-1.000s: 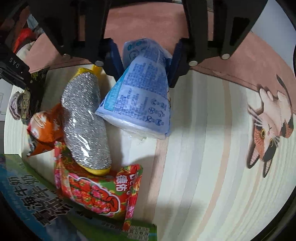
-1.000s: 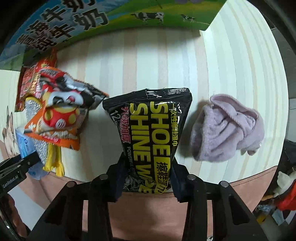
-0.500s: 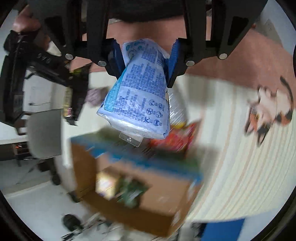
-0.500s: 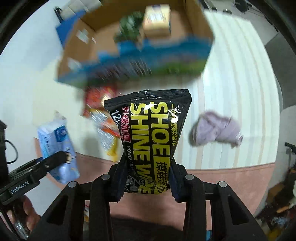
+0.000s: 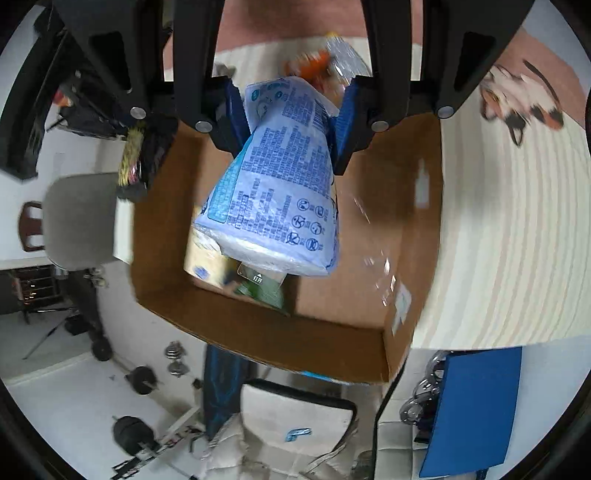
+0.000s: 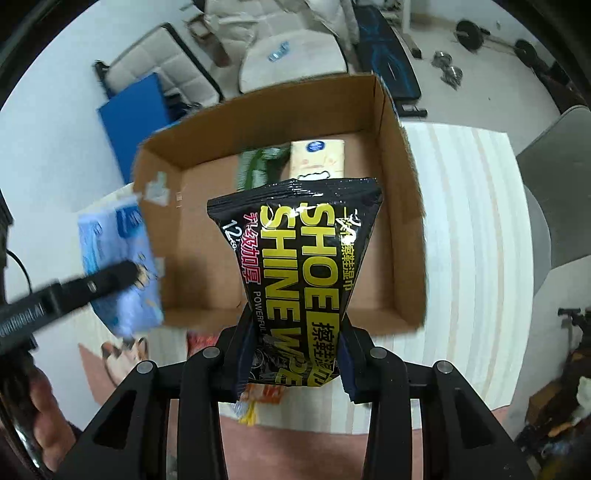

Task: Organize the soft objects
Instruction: 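Carry both packs over the box, lower them in and open both grippers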

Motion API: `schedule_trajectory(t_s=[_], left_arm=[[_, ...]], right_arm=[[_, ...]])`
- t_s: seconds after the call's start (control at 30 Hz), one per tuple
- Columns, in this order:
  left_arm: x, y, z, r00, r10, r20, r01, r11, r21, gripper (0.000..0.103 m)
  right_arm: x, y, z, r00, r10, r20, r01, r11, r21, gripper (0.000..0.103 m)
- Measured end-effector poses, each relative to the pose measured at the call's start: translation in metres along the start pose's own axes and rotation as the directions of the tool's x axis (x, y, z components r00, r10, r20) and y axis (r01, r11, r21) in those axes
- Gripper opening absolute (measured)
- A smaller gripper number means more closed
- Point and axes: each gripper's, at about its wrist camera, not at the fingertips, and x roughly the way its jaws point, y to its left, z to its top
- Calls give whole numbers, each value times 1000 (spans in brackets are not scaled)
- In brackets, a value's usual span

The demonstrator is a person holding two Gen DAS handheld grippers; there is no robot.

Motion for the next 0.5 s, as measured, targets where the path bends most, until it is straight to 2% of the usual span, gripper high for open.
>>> schedule_trajectory(t_s=[0.1,0.27,0.5], left_arm=[[26,4,27,999,8,-42,-8,1000,-8,39],[60,6,52,993,43,-108,-42,999,8,39],[91,8,69,982,117,-146,-108,992,69,39]], right_arm=[[29,11,18,998,-35,-46,37,999,22,41],[69,4,23,991,-66,-113,71,997,38,41],[117,7,34,979,-104,-173,108,994,12,41]])
